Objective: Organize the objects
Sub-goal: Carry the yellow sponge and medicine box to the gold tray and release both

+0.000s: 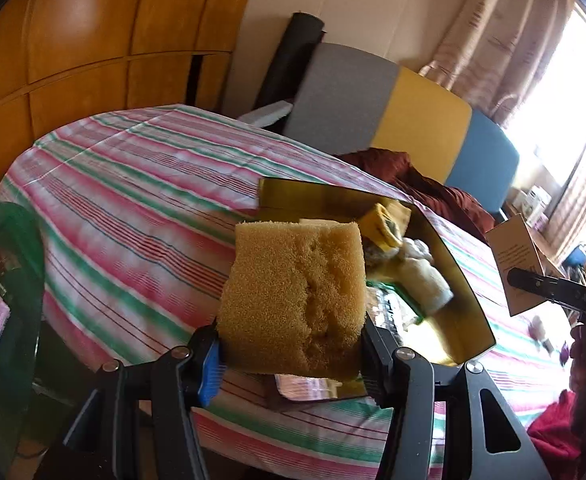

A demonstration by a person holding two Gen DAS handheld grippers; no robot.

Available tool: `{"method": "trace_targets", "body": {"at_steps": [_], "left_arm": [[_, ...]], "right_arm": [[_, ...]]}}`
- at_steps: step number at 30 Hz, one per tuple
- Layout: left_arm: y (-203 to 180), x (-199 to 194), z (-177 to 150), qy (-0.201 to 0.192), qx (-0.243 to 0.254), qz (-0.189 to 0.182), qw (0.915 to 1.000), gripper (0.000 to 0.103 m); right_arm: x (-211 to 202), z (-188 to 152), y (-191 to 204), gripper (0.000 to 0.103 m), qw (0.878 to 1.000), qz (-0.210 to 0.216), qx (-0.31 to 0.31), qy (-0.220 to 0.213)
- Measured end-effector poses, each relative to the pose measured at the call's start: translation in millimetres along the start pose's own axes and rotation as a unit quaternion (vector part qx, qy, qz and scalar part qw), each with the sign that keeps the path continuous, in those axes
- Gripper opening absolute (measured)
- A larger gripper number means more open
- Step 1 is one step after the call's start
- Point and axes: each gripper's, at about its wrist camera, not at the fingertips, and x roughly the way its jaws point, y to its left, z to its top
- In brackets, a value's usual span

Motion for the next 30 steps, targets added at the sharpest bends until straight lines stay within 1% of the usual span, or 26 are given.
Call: {"method": "trace_targets", "body": {"at_steps": [2, 7, 12, 16, 20, 22, 24, 25, 27, 29, 30], "left_arm": [[2.0, 1.3, -0.2, 0.002, -0.006, -0.007, 1.0, 0.056], [-5.1, 9.3, 3.2, 0.008, -0.002, -0.028, 0.9996, 0.056], [-15.6, 27.4, 18.3, 0.016, 0.007, -0.032, 0.9993, 0.056], [-22.9, 47.1, 35.5, 0.023, 0.016, -0.025, 0.9993, 0.056], [-26.0, 67.0, 51.6, 0.027, 0.022, -0.019, 0.9992, 0.058], [-27.8, 78.5, 57.5, 0.031, 0.031, -0.005, 0.999, 0.062], [-26.0, 87.7, 60.8, 0.036, 0.026, 0.005, 0.999, 0.067], [-23.9, 89.9, 61.6, 0.039, 0.021, 0.009, 0.999, 0.072], [-19.3, 89.2, 60.6, 0.036, 0.012, 0.011, 0.9992, 0.077], [-14.4, 87.5, 57.2, 0.035, 0.012, 0.017, 0.9992, 0.077], [-11.3, 86.2, 54.3, 0.036, 0.012, 0.025, 0.999, 0.077]], "right_arm": [[6.3, 2.9, 13.7, 0.051, 1.0, 0.011, -0.008, 0.004], [23.1, 13.1, 45.3, 0.051, 0.999, 0.04, -0.023, 0.016], [37.0, 22.5, 64.3, 0.051, 0.997, 0.059, -0.031, 0.027], [49.0, 33.5, 80.3, 0.051, 0.997, 0.063, -0.036, 0.03], [64.0, 48.9, 84.4, 0.051, 0.996, 0.068, -0.034, 0.035], [75.9, 57.3, 87.6, 0.051, 0.996, 0.07, -0.031, 0.041], [84.8, 65.7, 89.9, 0.051, 0.996, 0.073, -0.027, 0.043], [90.1, 70.6, 92.9, 0.052, 0.996, 0.073, -0.023, 0.042], [97.2, 76.8, 97.1, 0.055, 0.996, 0.076, -0.019, 0.041], [103.7, 79.2, 98.8, 0.068, 0.996, 0.077, -0.017, 0.043], [104.7, 78.4, 98.5, 0.07, 0.996, 0.074, -0.015, 0.042]]}}
